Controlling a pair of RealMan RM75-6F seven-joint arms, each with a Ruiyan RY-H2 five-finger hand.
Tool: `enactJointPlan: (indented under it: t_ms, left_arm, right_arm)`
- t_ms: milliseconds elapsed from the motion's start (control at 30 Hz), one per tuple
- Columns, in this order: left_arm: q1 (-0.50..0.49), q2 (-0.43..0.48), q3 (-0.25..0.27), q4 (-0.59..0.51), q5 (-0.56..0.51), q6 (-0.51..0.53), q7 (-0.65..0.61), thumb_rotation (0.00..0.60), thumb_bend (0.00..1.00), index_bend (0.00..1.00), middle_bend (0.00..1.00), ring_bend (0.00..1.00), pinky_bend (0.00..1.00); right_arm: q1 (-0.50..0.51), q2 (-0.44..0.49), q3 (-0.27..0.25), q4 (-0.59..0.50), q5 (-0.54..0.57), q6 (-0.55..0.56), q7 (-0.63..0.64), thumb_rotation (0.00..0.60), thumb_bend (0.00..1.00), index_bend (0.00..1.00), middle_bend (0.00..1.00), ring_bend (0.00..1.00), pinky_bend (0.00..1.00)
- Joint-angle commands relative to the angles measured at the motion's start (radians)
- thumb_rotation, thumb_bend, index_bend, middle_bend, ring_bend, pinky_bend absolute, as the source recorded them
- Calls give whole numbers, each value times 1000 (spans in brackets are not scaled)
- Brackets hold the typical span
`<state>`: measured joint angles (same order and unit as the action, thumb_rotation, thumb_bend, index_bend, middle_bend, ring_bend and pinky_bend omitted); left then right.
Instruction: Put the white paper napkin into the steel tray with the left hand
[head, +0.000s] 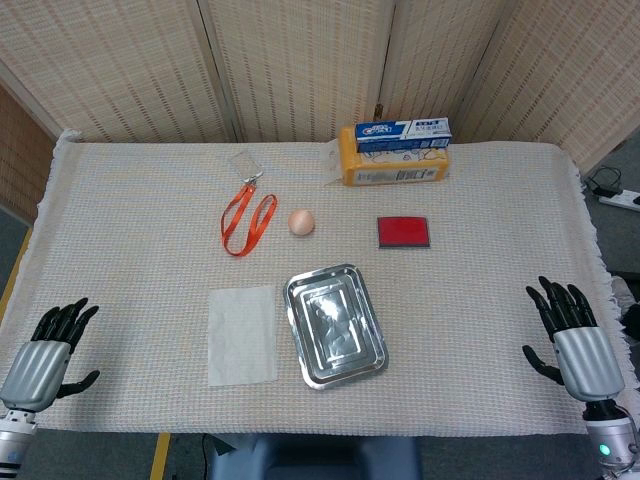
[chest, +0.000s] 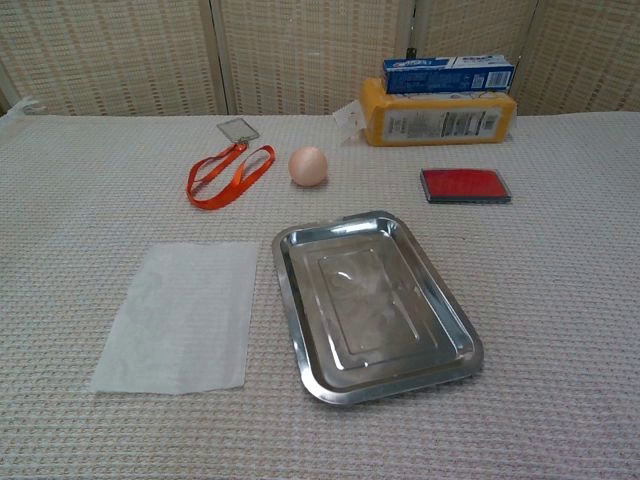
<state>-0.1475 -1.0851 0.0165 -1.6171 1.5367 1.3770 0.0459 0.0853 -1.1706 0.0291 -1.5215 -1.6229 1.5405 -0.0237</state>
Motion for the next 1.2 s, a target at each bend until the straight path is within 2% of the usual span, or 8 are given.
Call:
enactJointPlan:
  t_ms: [33, 300, 467, 567, 633, 700, 867, 1200]
  left_arm:
    - [-1, -5, 0, 13, 4, 2, -10, 600, 253, 3, 0, 0, 0]
    - [-6, -16, 25, 16, 54, -1, -31, 600, 253, 0, 0, 0, 18]
    - [-5, -38, 77, 8, 177, 28, -45, 600, 253, 22, 44, 25, 175]
    - [5, -86, 96, 24, 245, 64, -13, 600, 253, 92, 320, 281, 493]
    - [16, -146, 96, 63, 279, 102, 0, 600, 253, 187, 738, 636, 819]
    - [17, -197, 97, 112, 297, 112, -1, 600, 253, 281, 979, 872, 988]
    - [4, -299, 116, 213, 332, 100, -34, 600, 253, 418, 1000, 998, 1000]
    - [-35, -410, 124, 322, 335, 55, -83, 600, 253, 463, 1000, 1000, 1000]
  right_arm:
    - [4, -1, -3, 0, -5, -5, 8, 600, 338, 0, 0, 0, 0]
    - [-1, 5, -14, -5, -37, 16, 17, 600, 337, 0, 0, 0, 0]
    - [-13, 19, -23, -15, -58, 44, 38, 600, 337, 0, 0, 0, 0]
    - [-23, 25, -23, -17, -70, 71, 50, 600, 338, 0, 0, 0, 0]
    - [-25, 27, -24, -16, -72, 76, 58, 600, 338, 0, 0, 0, 0]
    - [-23, 27, -26, -14, -74, 73, 65, 600, 338, 0, 0, 0, 0]
    - [-25, 30, -22, -12, -74, 79, 78, 600, 338, 0, 0, 0, 0]
    - [-21, 17, -13, 0, -63, 73, 79, 600, 338, 0, 0, 0, 0]
